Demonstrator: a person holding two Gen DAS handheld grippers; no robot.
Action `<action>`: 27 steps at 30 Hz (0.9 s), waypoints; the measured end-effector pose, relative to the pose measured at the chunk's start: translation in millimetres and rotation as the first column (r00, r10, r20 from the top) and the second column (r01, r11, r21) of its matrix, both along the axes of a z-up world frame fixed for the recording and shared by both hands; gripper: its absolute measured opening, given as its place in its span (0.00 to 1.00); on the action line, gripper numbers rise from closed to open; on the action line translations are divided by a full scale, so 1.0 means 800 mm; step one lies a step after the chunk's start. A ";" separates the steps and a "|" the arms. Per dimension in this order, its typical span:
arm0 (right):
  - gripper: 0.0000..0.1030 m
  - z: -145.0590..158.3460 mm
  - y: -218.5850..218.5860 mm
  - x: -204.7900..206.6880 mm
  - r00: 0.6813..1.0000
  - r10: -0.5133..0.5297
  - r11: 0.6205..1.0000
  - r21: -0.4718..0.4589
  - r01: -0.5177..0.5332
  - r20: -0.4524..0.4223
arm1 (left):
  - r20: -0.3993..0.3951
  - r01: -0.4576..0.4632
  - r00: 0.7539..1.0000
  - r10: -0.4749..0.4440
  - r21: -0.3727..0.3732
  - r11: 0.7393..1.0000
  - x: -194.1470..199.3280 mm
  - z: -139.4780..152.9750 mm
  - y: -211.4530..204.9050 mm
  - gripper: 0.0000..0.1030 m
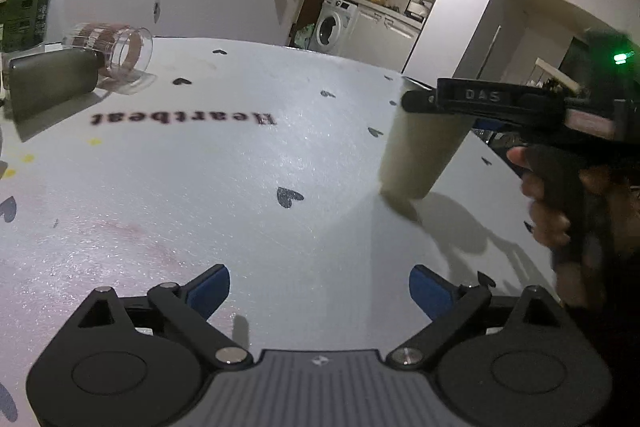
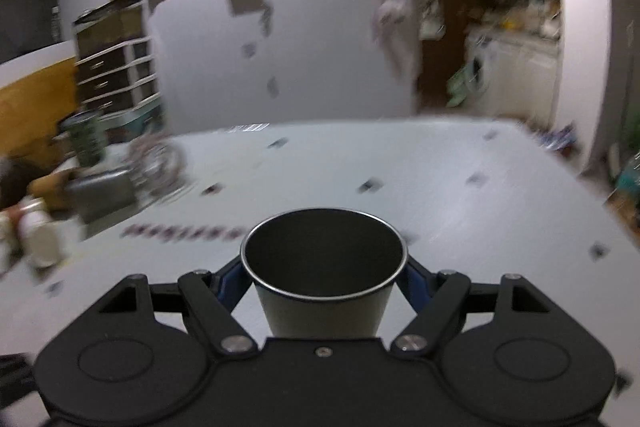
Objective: Flip cup upright
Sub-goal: 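Open the left tool while the right tool carries the beige cup away, then lower the beige cup upright onto the table and open the right tool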
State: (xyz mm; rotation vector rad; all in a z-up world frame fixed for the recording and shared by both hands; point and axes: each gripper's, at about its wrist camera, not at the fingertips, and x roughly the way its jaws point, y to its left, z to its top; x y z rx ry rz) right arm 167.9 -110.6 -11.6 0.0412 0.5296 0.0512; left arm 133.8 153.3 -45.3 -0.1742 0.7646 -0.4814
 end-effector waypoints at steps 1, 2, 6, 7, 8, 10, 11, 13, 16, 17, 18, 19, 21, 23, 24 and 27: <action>0.76 0.000 -0.011 0.010 1.000 -0.026 1.000 -0.003 0.026 0.010 | 0.004 -0.002 1.000 0.002 0.001 1.000 -0.001 0.000 0.001 0.94; 0.76 0.001 -0.019 0.018 0.999 -0.049 0.999 -0.005 0.049 0.019 | 0.010 -0.003 1.000 0.003 0.008 1.000 -0.002 0.001 0.001 0.94; 0.76 0.002 -0.051 0.056 0.982 -0.178 0.983 -0.039 0.181 0.065 | 0.036 -0.010 0.999 0.008 0.046 0.999 -0.004 0.000 -0.004 0.94; 0.76 0.002 -0.058 0.064 0.975 -0.207 0.977 -0.044 0.211 0.080 | 0.039 -0.011 0.999 0.009 0.052 0.999 -0.005 0.000 -0.004 0.94; 0.76 0.001 -0.064 0.070 0.967 -0.234 0.970 -0.044 0.239 0.096 | 0.039 -0.011 0.999 0.009 0.059 0.998 -0.005 -0.001 -0.005 0.94; 0.76 -0.001 -0.075 0.083 0.951 -0.281 0.956 -0.044 0.289 0.126 | 0.046 -0.013 0.999 0.010 0.072 0.997 -0.005 -0.002 -0.007 0.94; 0.76 -0.003 -0.079 0.087 0.946 -0.296 0.952 -0.044 0.304 0.133 | 0.051 -0.014 0.999 0.010 0.078 0.997 -0.006 -0.003 -0.008 0.94; 0.76 -0.007 -0.084 0.096 0.937 -0.322 0.942 -0.051 0.331 0.136 | 0.062 -0.017 0.998 0.012 0.090 0.996 -0.008 -0.003 -0.009 0.94; 0.76 -0.016 -0.090 0.108 0.930 -0.352 0.931 -0.058 0.359 0.103 | 0.070 -0.021 0.997 0.014 0.098 0.995 -0.009 -0.004 -0.009 0.94; 0.76 -0.019 -0.092 0.109 0.930 -0.357 0.930 -0.058 0.363 0.087 | 0.073 -0.022 0.997 0.014 0.100 0.995 -0.010 -0.004 -0.009 0.94; 0.76 -0.022 -0.093 0.112 0.929 -0.361 0.929 -0.058 0.366 0.078 | 0.076 -0.024 0.997 0.016 0.103 0.994 -0.009 -0.004 -0.009 0.95; 0.76 -0.025 -0.093 0.107 0.928 -0.361 0.928 -0.063 0.367 0.092 | 0.079 -0.026 0.997 0.018 0.104 0.994 -0.010 -0.004 -0.008 0.96; 0.76 -0.026 -0.089 0.103 0.929 -0.358 0.928 -0.075 0.365 0.091 | 0.086 -0.030 0.996 0.021 0.099 0.995 -0.009 -0.004 -0.008 0.99; 0.76 -0.024 -0.086 0.104 0.932 -0.353 0.930 -0.084 0.359 0.083 | 0.090 -0.030 0.996 0.021 0.096 0.995 -0.009 -0.004 -0.007 0.99; 0.78 -0.026 -0.084 0.101 0.933 -0.351 0.930 -0.086 0.358 0.079 | 0.094 -0.032 0.995 0.023 0.098 0.995 -0.009 -0.003 -0.007 0.99; 0.87 -0.024 -0.083 0.093 0.935 -0.348 0.933 -0.070 0.353 0.070 | 0.108 -0.040 0.994 0.028 0.107 0.994 -0.009 0.000 -0.007 0.99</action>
